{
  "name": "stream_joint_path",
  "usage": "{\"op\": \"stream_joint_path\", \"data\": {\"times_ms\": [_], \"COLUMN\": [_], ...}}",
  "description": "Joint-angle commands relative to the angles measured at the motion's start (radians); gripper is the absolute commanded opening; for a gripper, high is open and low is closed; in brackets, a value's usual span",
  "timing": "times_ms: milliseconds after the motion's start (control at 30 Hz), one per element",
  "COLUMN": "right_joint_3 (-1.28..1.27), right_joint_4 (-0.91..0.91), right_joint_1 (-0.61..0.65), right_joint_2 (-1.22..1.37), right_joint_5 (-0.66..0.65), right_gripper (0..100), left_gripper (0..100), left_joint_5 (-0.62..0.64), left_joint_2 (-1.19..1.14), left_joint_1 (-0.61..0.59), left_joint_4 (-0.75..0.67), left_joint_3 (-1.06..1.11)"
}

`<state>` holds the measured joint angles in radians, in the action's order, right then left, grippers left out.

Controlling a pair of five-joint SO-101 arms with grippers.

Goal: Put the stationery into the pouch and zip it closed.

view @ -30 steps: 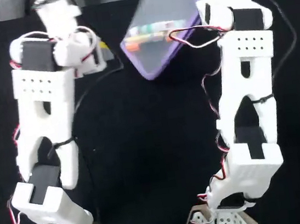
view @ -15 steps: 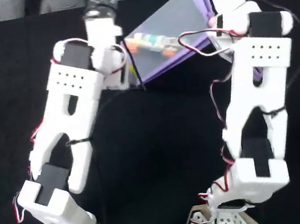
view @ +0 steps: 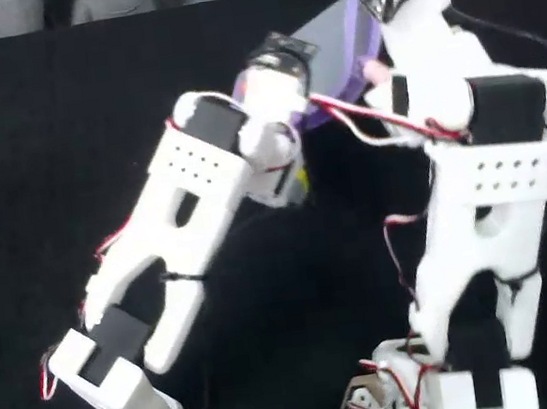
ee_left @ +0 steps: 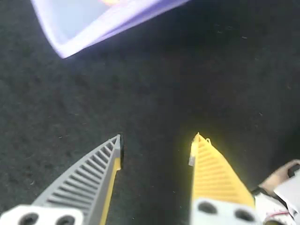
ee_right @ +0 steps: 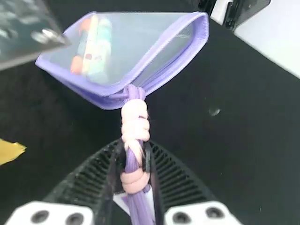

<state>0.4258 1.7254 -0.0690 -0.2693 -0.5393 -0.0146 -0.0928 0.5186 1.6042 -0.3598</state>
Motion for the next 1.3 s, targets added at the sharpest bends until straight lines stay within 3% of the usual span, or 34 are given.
{"op": "stream_joint_path", "data": {"times_ms": [0, 100, 400, 633, 967, 1067, 1167, 1267], "right_joint_3": [-0.082, -0.196, -0.565, -0.633, -0.722, -0.774, -0.848, -0.958], "right_joint_4": [0.002, -0.048, -0.238, -0.288, -0.269, -0.238, -0.219, -0.226], "right_joint_1": [0.02, 0.02, 0.02, 0.026, -0.037, -0.083, -0.14, -0.198], "right_joint_2": [-0.162, -0.286, -0.558, -0.621, -0.628, -0.628, -0.628, -0.628], "right_joint_5": [0.014, 0.015, 0.054, 0.098, 0.091, 0.069, -0.041, -0.133], "right_gripper": [1.1, 1.1, 1.1, 1.1, 2.5, 10.3, 16.8, 17.7], "left_gripper": [18, 10, 11, 11, 11, 11, 11, 11], "left_joint_5": [-0.006, -0.014, -0.015, -0.054, -0.078, -0.072, -0.071, -0.071], "left_joint_2": [0.018, 0.018, 0.026, 0.239, 0.64, 0.747, 0.836, 0.895], "left_joint_1": [0.053, 0.093, 0.119, 0.124, -0.242, -0.298, -0.325, -0.332], "left_joint_4": [-0.017, -0.018, -0.011, -0.063, -0.405, -0.491, -0.597, -0.712], "left_joint_3": [-0.007, -0.008, 0.015, 0.196, 0.705, 0.842, 0.975, 1.104]}}
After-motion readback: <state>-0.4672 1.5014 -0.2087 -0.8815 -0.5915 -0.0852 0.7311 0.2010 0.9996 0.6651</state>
